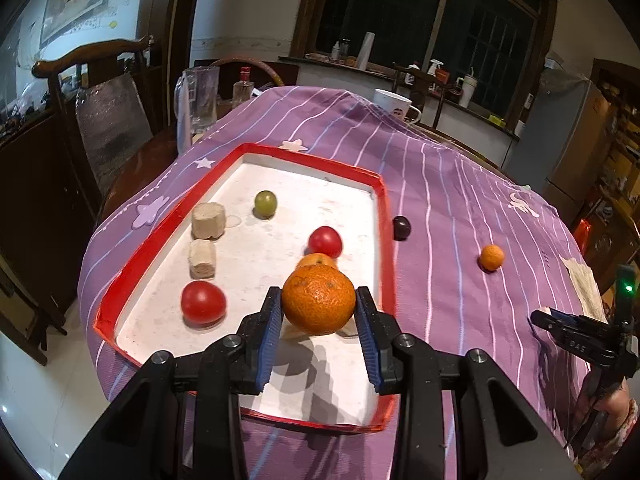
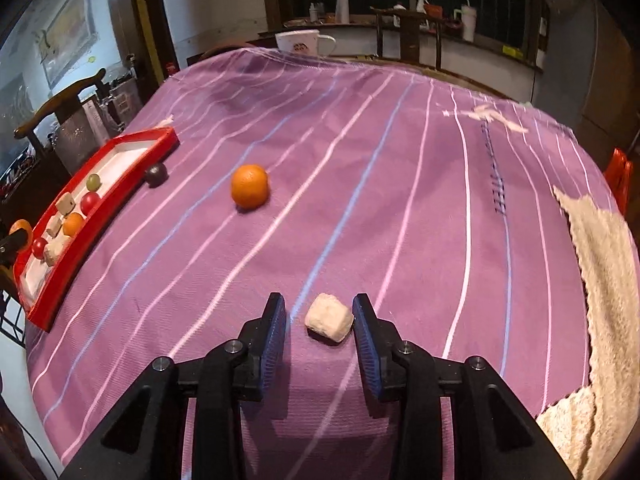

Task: Organize fruits
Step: 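Grasp the small white block with the right gripper while the left holds the orange over the tray, then carry the block over the tray with the right gripper and open both grippers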

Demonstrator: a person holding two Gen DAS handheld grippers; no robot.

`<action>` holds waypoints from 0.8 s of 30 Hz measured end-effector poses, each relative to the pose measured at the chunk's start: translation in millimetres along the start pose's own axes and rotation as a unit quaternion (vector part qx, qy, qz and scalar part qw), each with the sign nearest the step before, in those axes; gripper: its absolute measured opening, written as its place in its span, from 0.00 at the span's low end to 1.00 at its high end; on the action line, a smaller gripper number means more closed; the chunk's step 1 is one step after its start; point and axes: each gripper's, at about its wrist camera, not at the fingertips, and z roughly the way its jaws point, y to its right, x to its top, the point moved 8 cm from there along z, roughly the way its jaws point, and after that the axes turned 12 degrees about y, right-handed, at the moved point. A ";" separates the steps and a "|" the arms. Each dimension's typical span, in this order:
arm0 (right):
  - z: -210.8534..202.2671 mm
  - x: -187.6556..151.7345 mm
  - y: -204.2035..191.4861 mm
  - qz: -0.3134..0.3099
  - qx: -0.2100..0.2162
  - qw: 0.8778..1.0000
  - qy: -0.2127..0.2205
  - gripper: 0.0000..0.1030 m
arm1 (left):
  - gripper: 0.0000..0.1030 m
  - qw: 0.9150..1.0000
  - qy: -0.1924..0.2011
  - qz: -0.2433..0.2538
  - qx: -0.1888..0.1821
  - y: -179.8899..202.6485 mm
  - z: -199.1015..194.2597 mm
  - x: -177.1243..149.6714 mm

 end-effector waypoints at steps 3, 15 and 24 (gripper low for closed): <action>-1.6 -0.6 0.2 0.012 0.005 1.000 0.006 0.33 | 0.34 1.000 0.001 0.010 -0.004 9.0 -2.1 -0.1; -33.4 26.8 -76.4 -0.044 0.085 0.994 0.053 0.25 | 0.34 1.000 0.003 0.021 0.003 14.0 -3.2 -0.5; -32.4 41.7 -174.7 -0.095 0.178 0.978 0.054 0.25 | 0.34 0.999 -0.001 0.030 0.042 -14.4 5.9 -0.3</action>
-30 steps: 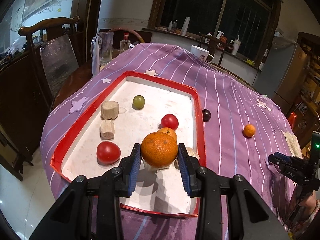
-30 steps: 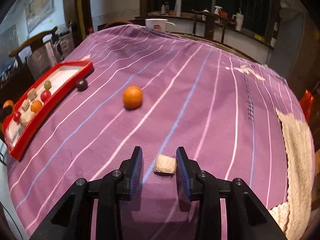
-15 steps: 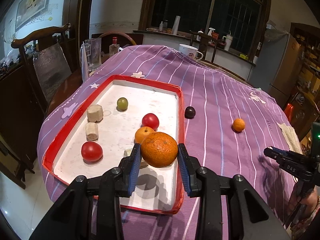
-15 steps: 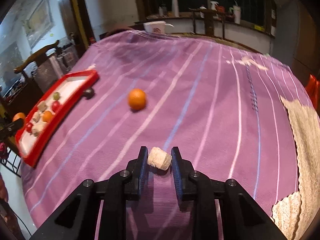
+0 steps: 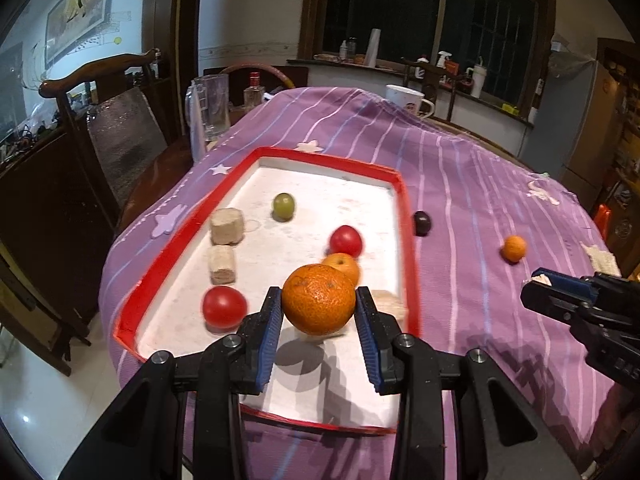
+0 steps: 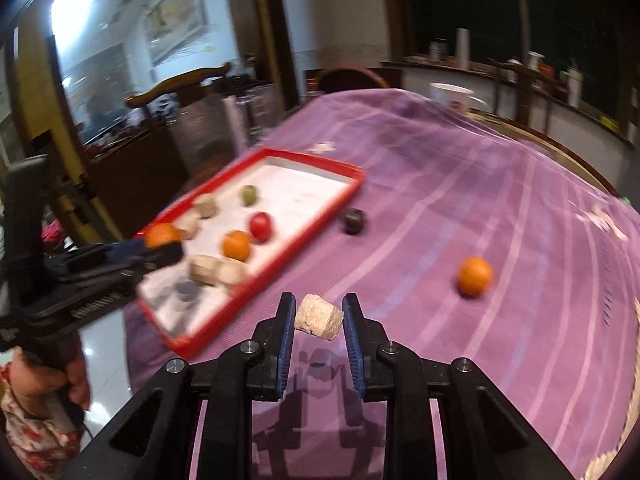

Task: Organize fruits
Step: 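Carry the block over the tray with the right gripper and open both grippers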

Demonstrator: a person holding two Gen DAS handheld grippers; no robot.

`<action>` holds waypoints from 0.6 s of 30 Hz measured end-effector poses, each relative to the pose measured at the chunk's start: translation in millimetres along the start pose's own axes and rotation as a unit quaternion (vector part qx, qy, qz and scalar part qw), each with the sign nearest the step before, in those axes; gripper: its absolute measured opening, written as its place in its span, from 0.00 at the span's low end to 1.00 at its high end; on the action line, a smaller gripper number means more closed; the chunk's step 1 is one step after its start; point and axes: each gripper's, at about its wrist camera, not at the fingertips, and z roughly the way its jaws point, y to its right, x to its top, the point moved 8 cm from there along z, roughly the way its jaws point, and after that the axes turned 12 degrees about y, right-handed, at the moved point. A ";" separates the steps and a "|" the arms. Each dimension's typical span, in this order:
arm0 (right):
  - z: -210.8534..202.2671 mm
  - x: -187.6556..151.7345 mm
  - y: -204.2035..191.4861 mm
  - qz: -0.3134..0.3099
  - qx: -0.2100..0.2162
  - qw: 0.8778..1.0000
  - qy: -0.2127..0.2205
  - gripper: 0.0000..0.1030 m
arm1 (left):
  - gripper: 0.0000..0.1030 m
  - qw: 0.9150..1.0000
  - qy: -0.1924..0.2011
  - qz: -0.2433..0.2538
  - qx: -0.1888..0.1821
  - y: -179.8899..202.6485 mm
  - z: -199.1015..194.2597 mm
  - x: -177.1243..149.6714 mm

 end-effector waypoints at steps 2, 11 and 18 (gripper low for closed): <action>9.1 5.0 -15.6 -0.007 0.014 1.000 0.000 0.25 | 0.34 1.000 -0.003 0.002 0.006 -7.2 5.7 -0.9; 49.6 16.6 -59.3 -0.019 0.057 0.998 -0.013 0.25 | 0.34 0.999 -0.013 0.009 0.039 -42.1 30.8 2.5; 72.4 12.3 -77.1 -0.012 0.080 0.996 -0.031 0.25 | 0.34 0.998 -0.019 0.003 0.061 -68.8 46.9 9.0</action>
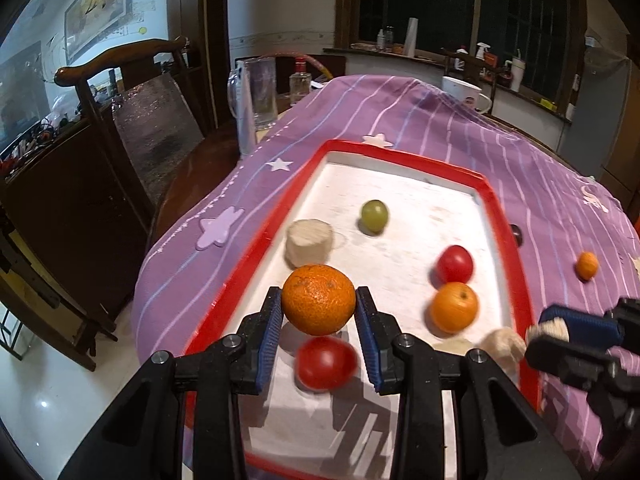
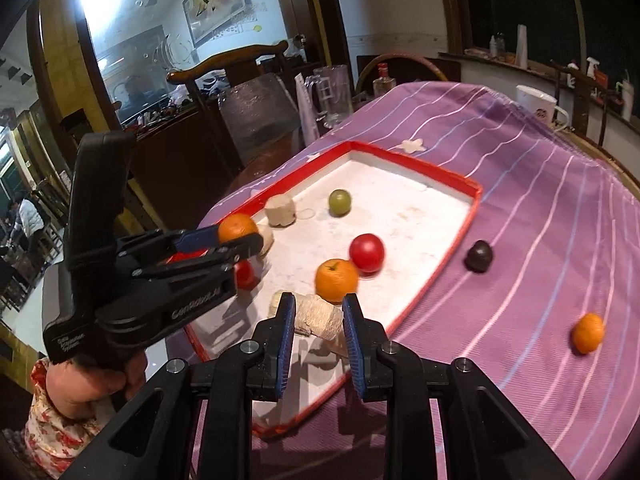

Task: Organize fruits
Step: 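Carry the block over the tray with the right gripper and open both grippers, then move both open grippers back from the tray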

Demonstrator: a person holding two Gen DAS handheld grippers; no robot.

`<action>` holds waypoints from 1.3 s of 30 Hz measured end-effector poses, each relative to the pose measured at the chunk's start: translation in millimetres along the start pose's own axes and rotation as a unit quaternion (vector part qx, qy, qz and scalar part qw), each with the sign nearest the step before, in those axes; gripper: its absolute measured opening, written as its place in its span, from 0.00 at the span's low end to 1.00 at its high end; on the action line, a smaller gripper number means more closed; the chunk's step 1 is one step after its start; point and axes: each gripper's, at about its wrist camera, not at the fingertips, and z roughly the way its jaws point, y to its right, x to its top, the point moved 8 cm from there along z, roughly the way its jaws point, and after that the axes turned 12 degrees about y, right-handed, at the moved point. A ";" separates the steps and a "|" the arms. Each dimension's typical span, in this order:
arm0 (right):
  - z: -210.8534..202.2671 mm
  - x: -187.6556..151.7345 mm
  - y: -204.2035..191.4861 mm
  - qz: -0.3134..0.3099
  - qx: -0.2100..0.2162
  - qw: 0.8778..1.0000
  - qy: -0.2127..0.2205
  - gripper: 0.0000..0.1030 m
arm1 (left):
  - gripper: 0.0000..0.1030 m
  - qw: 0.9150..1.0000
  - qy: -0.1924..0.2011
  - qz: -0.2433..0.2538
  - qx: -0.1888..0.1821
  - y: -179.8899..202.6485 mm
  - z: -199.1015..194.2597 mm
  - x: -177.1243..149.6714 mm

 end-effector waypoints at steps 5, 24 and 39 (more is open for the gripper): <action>15.4 -7.0 -9.4 0.011 0.022 1.000 -0.016 0.26 | 0.34 1.000 0.001 0.001 0.002 -5.5 6.1 2.7; 34.1 -25.9 -26.2 -0.023 0.025 0.999 -0.030 0.28 | 0.63 1.000 0.010 -0.008 -0.011 5.0 -1.2 9.3; -1.3 -18.1 -12.6 -0.016 0.008 1.000 0.003 0.41 | 0.75 1.000 0.027 0.012 -0.003 22.2 -37.0 15.3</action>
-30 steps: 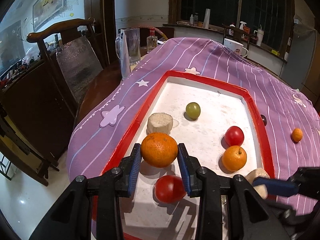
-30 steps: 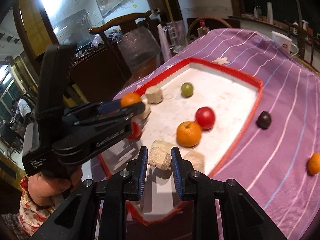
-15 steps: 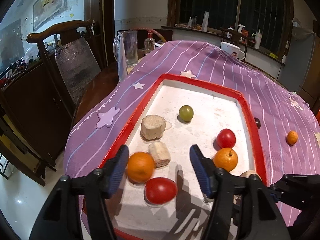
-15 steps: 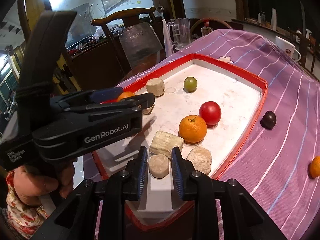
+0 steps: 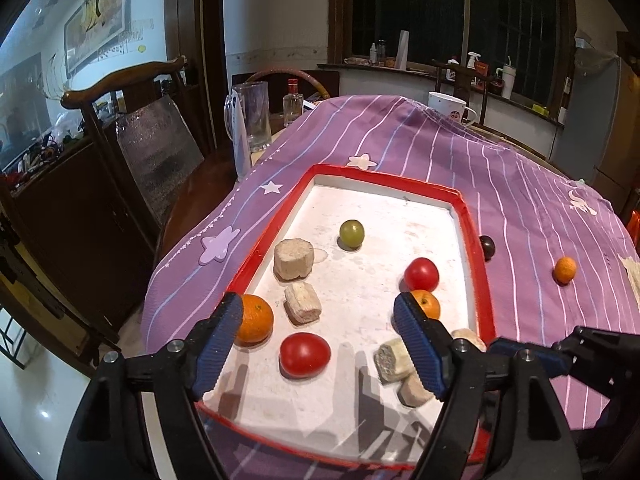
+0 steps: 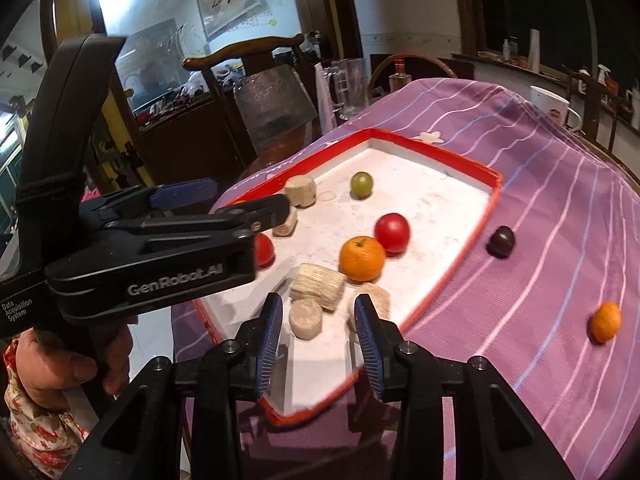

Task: Organize fruits
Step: 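Move both open grippers back from the tray, then reach to the dark plum on the cloth and grasp it with the right gripper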

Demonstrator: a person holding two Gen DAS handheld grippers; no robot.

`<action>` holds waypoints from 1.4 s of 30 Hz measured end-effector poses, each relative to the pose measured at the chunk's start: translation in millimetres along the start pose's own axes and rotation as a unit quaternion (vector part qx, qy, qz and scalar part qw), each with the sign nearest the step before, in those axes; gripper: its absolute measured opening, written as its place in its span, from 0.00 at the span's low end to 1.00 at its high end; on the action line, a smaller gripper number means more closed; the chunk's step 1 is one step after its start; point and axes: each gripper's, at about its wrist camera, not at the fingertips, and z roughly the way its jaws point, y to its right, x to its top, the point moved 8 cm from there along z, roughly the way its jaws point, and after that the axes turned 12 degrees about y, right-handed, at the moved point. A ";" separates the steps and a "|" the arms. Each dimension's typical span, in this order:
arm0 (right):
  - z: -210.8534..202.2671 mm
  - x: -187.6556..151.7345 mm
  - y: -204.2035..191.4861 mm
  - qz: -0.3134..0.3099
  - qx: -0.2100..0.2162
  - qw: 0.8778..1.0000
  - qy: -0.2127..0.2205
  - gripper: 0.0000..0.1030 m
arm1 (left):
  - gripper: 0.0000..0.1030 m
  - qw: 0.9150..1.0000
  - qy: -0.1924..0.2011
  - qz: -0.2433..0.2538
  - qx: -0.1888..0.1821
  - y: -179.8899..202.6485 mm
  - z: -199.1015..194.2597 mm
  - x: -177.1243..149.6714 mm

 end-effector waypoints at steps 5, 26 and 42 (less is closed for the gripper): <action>-22.0 -1.9 18.0 0.014 -0.017 1.000 0.011 0.44 | 0.75 1.000 0.004 0.004 -0.002 10.8 -14.5 0.1; -156.5 -43.0 119.6 0.089 -0.146 0.982 0.075 0.51 | 0.76 0.997 0.027 0.033 -0.057 98.2 -80.5 -8.7; -219.2 -42.5 157.7 0.105 -0.202 0.968 0.102 0.55 | 0.77 0.995 0.058 0.029 -0.076 108.5 -111.0 -5.1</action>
